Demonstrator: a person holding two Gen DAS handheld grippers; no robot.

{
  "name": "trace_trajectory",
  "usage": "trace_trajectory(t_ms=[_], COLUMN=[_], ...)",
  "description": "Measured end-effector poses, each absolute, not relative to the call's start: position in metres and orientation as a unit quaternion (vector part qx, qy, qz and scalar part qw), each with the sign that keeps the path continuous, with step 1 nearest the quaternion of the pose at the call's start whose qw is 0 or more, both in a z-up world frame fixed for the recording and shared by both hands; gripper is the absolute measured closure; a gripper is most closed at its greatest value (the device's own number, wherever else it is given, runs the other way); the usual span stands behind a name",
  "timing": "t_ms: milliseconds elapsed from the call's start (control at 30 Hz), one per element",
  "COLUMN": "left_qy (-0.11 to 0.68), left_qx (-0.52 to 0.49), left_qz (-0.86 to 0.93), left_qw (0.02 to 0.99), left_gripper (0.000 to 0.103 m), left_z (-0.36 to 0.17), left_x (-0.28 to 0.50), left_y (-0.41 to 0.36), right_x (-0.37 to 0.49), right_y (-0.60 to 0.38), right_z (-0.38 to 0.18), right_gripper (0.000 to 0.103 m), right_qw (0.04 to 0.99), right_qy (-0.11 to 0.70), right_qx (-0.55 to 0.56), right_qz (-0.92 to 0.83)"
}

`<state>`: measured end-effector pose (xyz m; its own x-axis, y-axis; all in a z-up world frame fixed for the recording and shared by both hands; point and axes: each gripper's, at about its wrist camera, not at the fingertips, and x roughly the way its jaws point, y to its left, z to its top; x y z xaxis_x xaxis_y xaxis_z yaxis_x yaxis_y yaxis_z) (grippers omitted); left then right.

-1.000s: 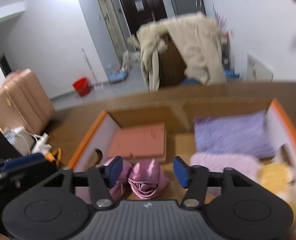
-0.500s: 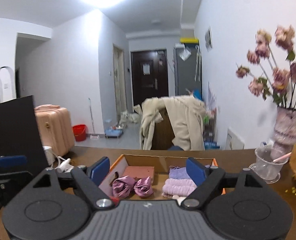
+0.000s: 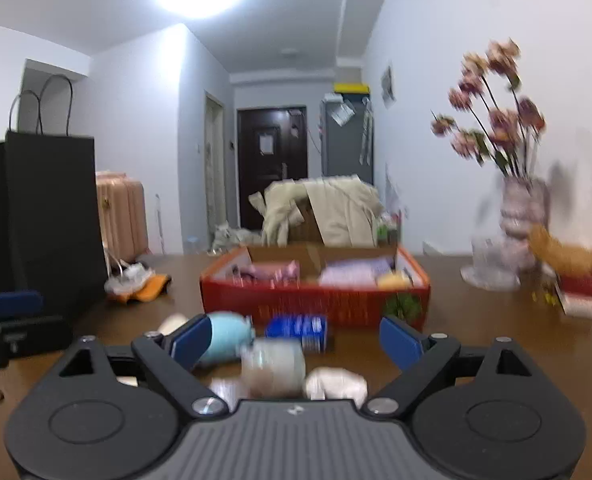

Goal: Organize soft objects
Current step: 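Move both grippers back toward the white items on the table, then grasp the white sponge wedge with the left gripper while the right grasps the white cloth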

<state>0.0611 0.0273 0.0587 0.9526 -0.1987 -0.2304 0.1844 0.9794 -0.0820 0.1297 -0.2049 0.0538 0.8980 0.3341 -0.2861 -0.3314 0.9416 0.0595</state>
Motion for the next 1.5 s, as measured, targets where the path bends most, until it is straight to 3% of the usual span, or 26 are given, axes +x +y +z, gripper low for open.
trace_trajectory(t_ms=[767, 1067, 1167, 1233, 1300, 1433, 1500], left_qy=[0.156, 0.249, 0.273, 0.293, 0.305, 0.311, 0.316], left_qx=[-0.035, -0.024, -0.03, -0.036, -0.052, -0.048, -0.04], left_qz=[-0.072, -0.015, -0.01, -0.015, -0.036, -0.072, -0.083], left_qw=[0.984, 0.968, 0.961, 0.955, 0.95, 0.946, 0.944], left_gripper=[0.0, 0.001, 0.015, 0.042, 0.046, 0.068, 0.069], left_z=[0.043, 0.015, 0.008, 0.002, -0.001, -0.003, -0.005], left_x=[0.083, 0.119, 0.126, 0.132, 0.136, 0.144, 0.152], left_y=[0.037, 0.053, 0.058, 0.062, 0.064, 0.053, 0.045], right_x=[0.132, 0.154, 0.161, 0.166, 0.17, 0.181, 0.186], right_y=[-0.2, -0.188, -0.183, -0.179, -0.177, -0.175, -0.175], right_z=[0.03, 0.022, 0.019, 0.019, 0.018, 0.016, 0.016], right_gripper=[0.012, 0.015, 0.017, 0.017, 0.017, 0.021, 0.022], right_qw=[0.968, 0.961, 0.959, 0.958, 0.957, 0.956, 0.956], right_qy=[0.177, 0.199, 0.203, 0.204, 0.206, 0.212, 0.214], right_qx=[0.016, 0.014, 0.013, 0.012, 0.012, 0.012, 0.011], right_qz=[0.175, 0.189, 0.198, 0.202, 0.204, 0.201, 0.198])
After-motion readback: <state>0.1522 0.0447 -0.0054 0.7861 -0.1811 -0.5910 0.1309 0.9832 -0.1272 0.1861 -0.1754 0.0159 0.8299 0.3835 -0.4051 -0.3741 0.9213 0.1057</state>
